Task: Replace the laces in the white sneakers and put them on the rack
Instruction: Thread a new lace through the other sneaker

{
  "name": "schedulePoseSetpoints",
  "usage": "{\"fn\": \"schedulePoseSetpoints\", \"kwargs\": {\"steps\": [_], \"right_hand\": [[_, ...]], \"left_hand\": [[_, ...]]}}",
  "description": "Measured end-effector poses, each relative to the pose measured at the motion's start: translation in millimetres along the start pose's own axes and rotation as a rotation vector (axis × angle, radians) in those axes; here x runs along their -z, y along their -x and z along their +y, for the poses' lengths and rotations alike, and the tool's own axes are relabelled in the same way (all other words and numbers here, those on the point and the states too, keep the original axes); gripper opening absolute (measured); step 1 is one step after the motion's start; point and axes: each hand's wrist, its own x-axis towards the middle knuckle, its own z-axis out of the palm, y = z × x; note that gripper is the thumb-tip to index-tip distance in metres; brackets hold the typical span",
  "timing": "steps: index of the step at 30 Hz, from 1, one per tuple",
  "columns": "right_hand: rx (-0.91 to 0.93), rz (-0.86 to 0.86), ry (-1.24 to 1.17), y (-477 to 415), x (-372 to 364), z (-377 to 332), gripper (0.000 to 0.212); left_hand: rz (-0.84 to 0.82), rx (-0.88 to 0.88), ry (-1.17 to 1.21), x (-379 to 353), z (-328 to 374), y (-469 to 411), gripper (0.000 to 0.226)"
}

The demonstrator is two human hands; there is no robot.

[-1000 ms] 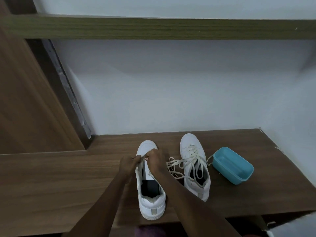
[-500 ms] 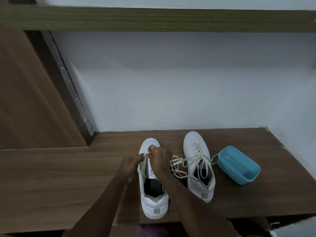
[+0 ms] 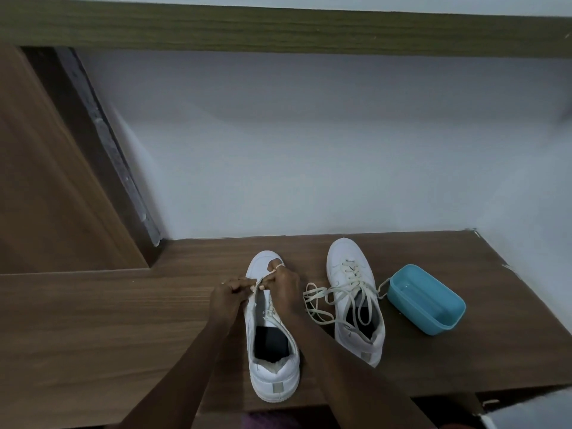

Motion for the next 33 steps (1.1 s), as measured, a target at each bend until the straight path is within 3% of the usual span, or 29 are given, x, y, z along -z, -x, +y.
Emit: {"fn": "schedulePoseSetpoints", "kwargs": {"steps": [8, 17, 19, 22, 24, 27, 30, 33], "right_hand": [[0.02, -0.044, -0.031, 0, 5, -1, 0.017], [0.099, -0.081, 0.117, 2, 7, 0, 0.029], [0.174, -0.074, 0.276, 6, 8, -1, 0.033], [0.166, -0.012, 0.386, 11, 12, -2, 0.032], [0.113, 0.002, 0.36, 13, 17, -2, 0.03], [0.01, -0.118, 0.305, 18, 25, -7, 0.023], [0.029, -0.174, 0.462, 27, 29, -11, 0.027], [0.226, -0.13, 0.652, 42, 23, -19, 0.049]], "left_hand": [[0.051, 0.01, 0.108, -5, -6, -3, 0.028], [0.065, -0.125, -0.265, -22, -5, -11, 0.019], [0.111, 0.007, -0.184, -22, -3, -13, 0.019], [0.142, 0.208, 0.179, -18, -1, -17, 0.026], [0.18, 0.209, 0.39, -12, 3, -17, 0.031], [0.268, 0.228, 0.625, -5, 11, -19, 0.031], [0.346, 0.22, 0.617, -2, 22, -22, 0.034], [0.376, 0.171, 0.587, -1, 34, -22, 0.031]]}}
